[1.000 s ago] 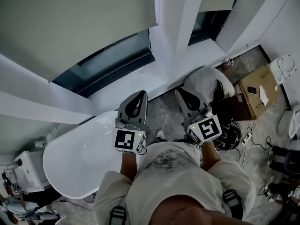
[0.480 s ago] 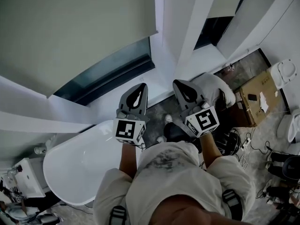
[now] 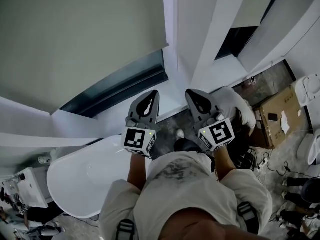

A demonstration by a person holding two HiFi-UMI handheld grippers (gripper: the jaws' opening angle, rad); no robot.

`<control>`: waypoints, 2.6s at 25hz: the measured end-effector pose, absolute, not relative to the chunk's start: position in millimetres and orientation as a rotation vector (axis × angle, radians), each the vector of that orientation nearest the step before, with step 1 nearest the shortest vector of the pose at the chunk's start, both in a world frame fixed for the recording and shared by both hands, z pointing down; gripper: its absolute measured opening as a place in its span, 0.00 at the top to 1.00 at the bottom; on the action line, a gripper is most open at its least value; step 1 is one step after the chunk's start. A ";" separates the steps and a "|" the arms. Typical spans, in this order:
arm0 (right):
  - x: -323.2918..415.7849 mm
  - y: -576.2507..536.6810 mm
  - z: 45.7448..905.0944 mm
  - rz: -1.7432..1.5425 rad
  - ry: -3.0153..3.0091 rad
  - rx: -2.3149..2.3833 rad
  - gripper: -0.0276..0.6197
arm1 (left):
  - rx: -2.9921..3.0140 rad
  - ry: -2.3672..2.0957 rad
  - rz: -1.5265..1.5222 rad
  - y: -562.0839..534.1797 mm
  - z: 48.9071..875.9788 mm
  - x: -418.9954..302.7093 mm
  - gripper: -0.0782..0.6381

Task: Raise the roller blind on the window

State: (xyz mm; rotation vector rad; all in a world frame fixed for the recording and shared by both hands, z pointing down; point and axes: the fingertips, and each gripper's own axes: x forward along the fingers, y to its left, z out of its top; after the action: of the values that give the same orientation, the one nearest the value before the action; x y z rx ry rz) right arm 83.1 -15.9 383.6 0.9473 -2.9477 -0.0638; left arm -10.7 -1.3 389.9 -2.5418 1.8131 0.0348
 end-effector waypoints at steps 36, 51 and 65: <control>69.6 -124.8 389.7 0.027 -2.893 1.055 0.86 | -2.654 1.580 0.014 -198.8 365.0 1.2 0.79; 63.8 -136.8 390.5 0.017 -2.823 1.181 0.86 | -2.773 1.372 0.073 -234.5 356.8 16.3 0.78; 71.1 -130.2 392.0 0.022 -2.767 1.220 0.86 | -2.840 1.232 0.065 -223.0 355.2 33.6 0.88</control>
State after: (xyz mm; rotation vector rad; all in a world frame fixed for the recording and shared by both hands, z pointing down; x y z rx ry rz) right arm 71.1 -130.2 392.0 1.2199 -2.7673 0.0219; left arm 33.6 -223.0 355.2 -2.8397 1.2315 0.0650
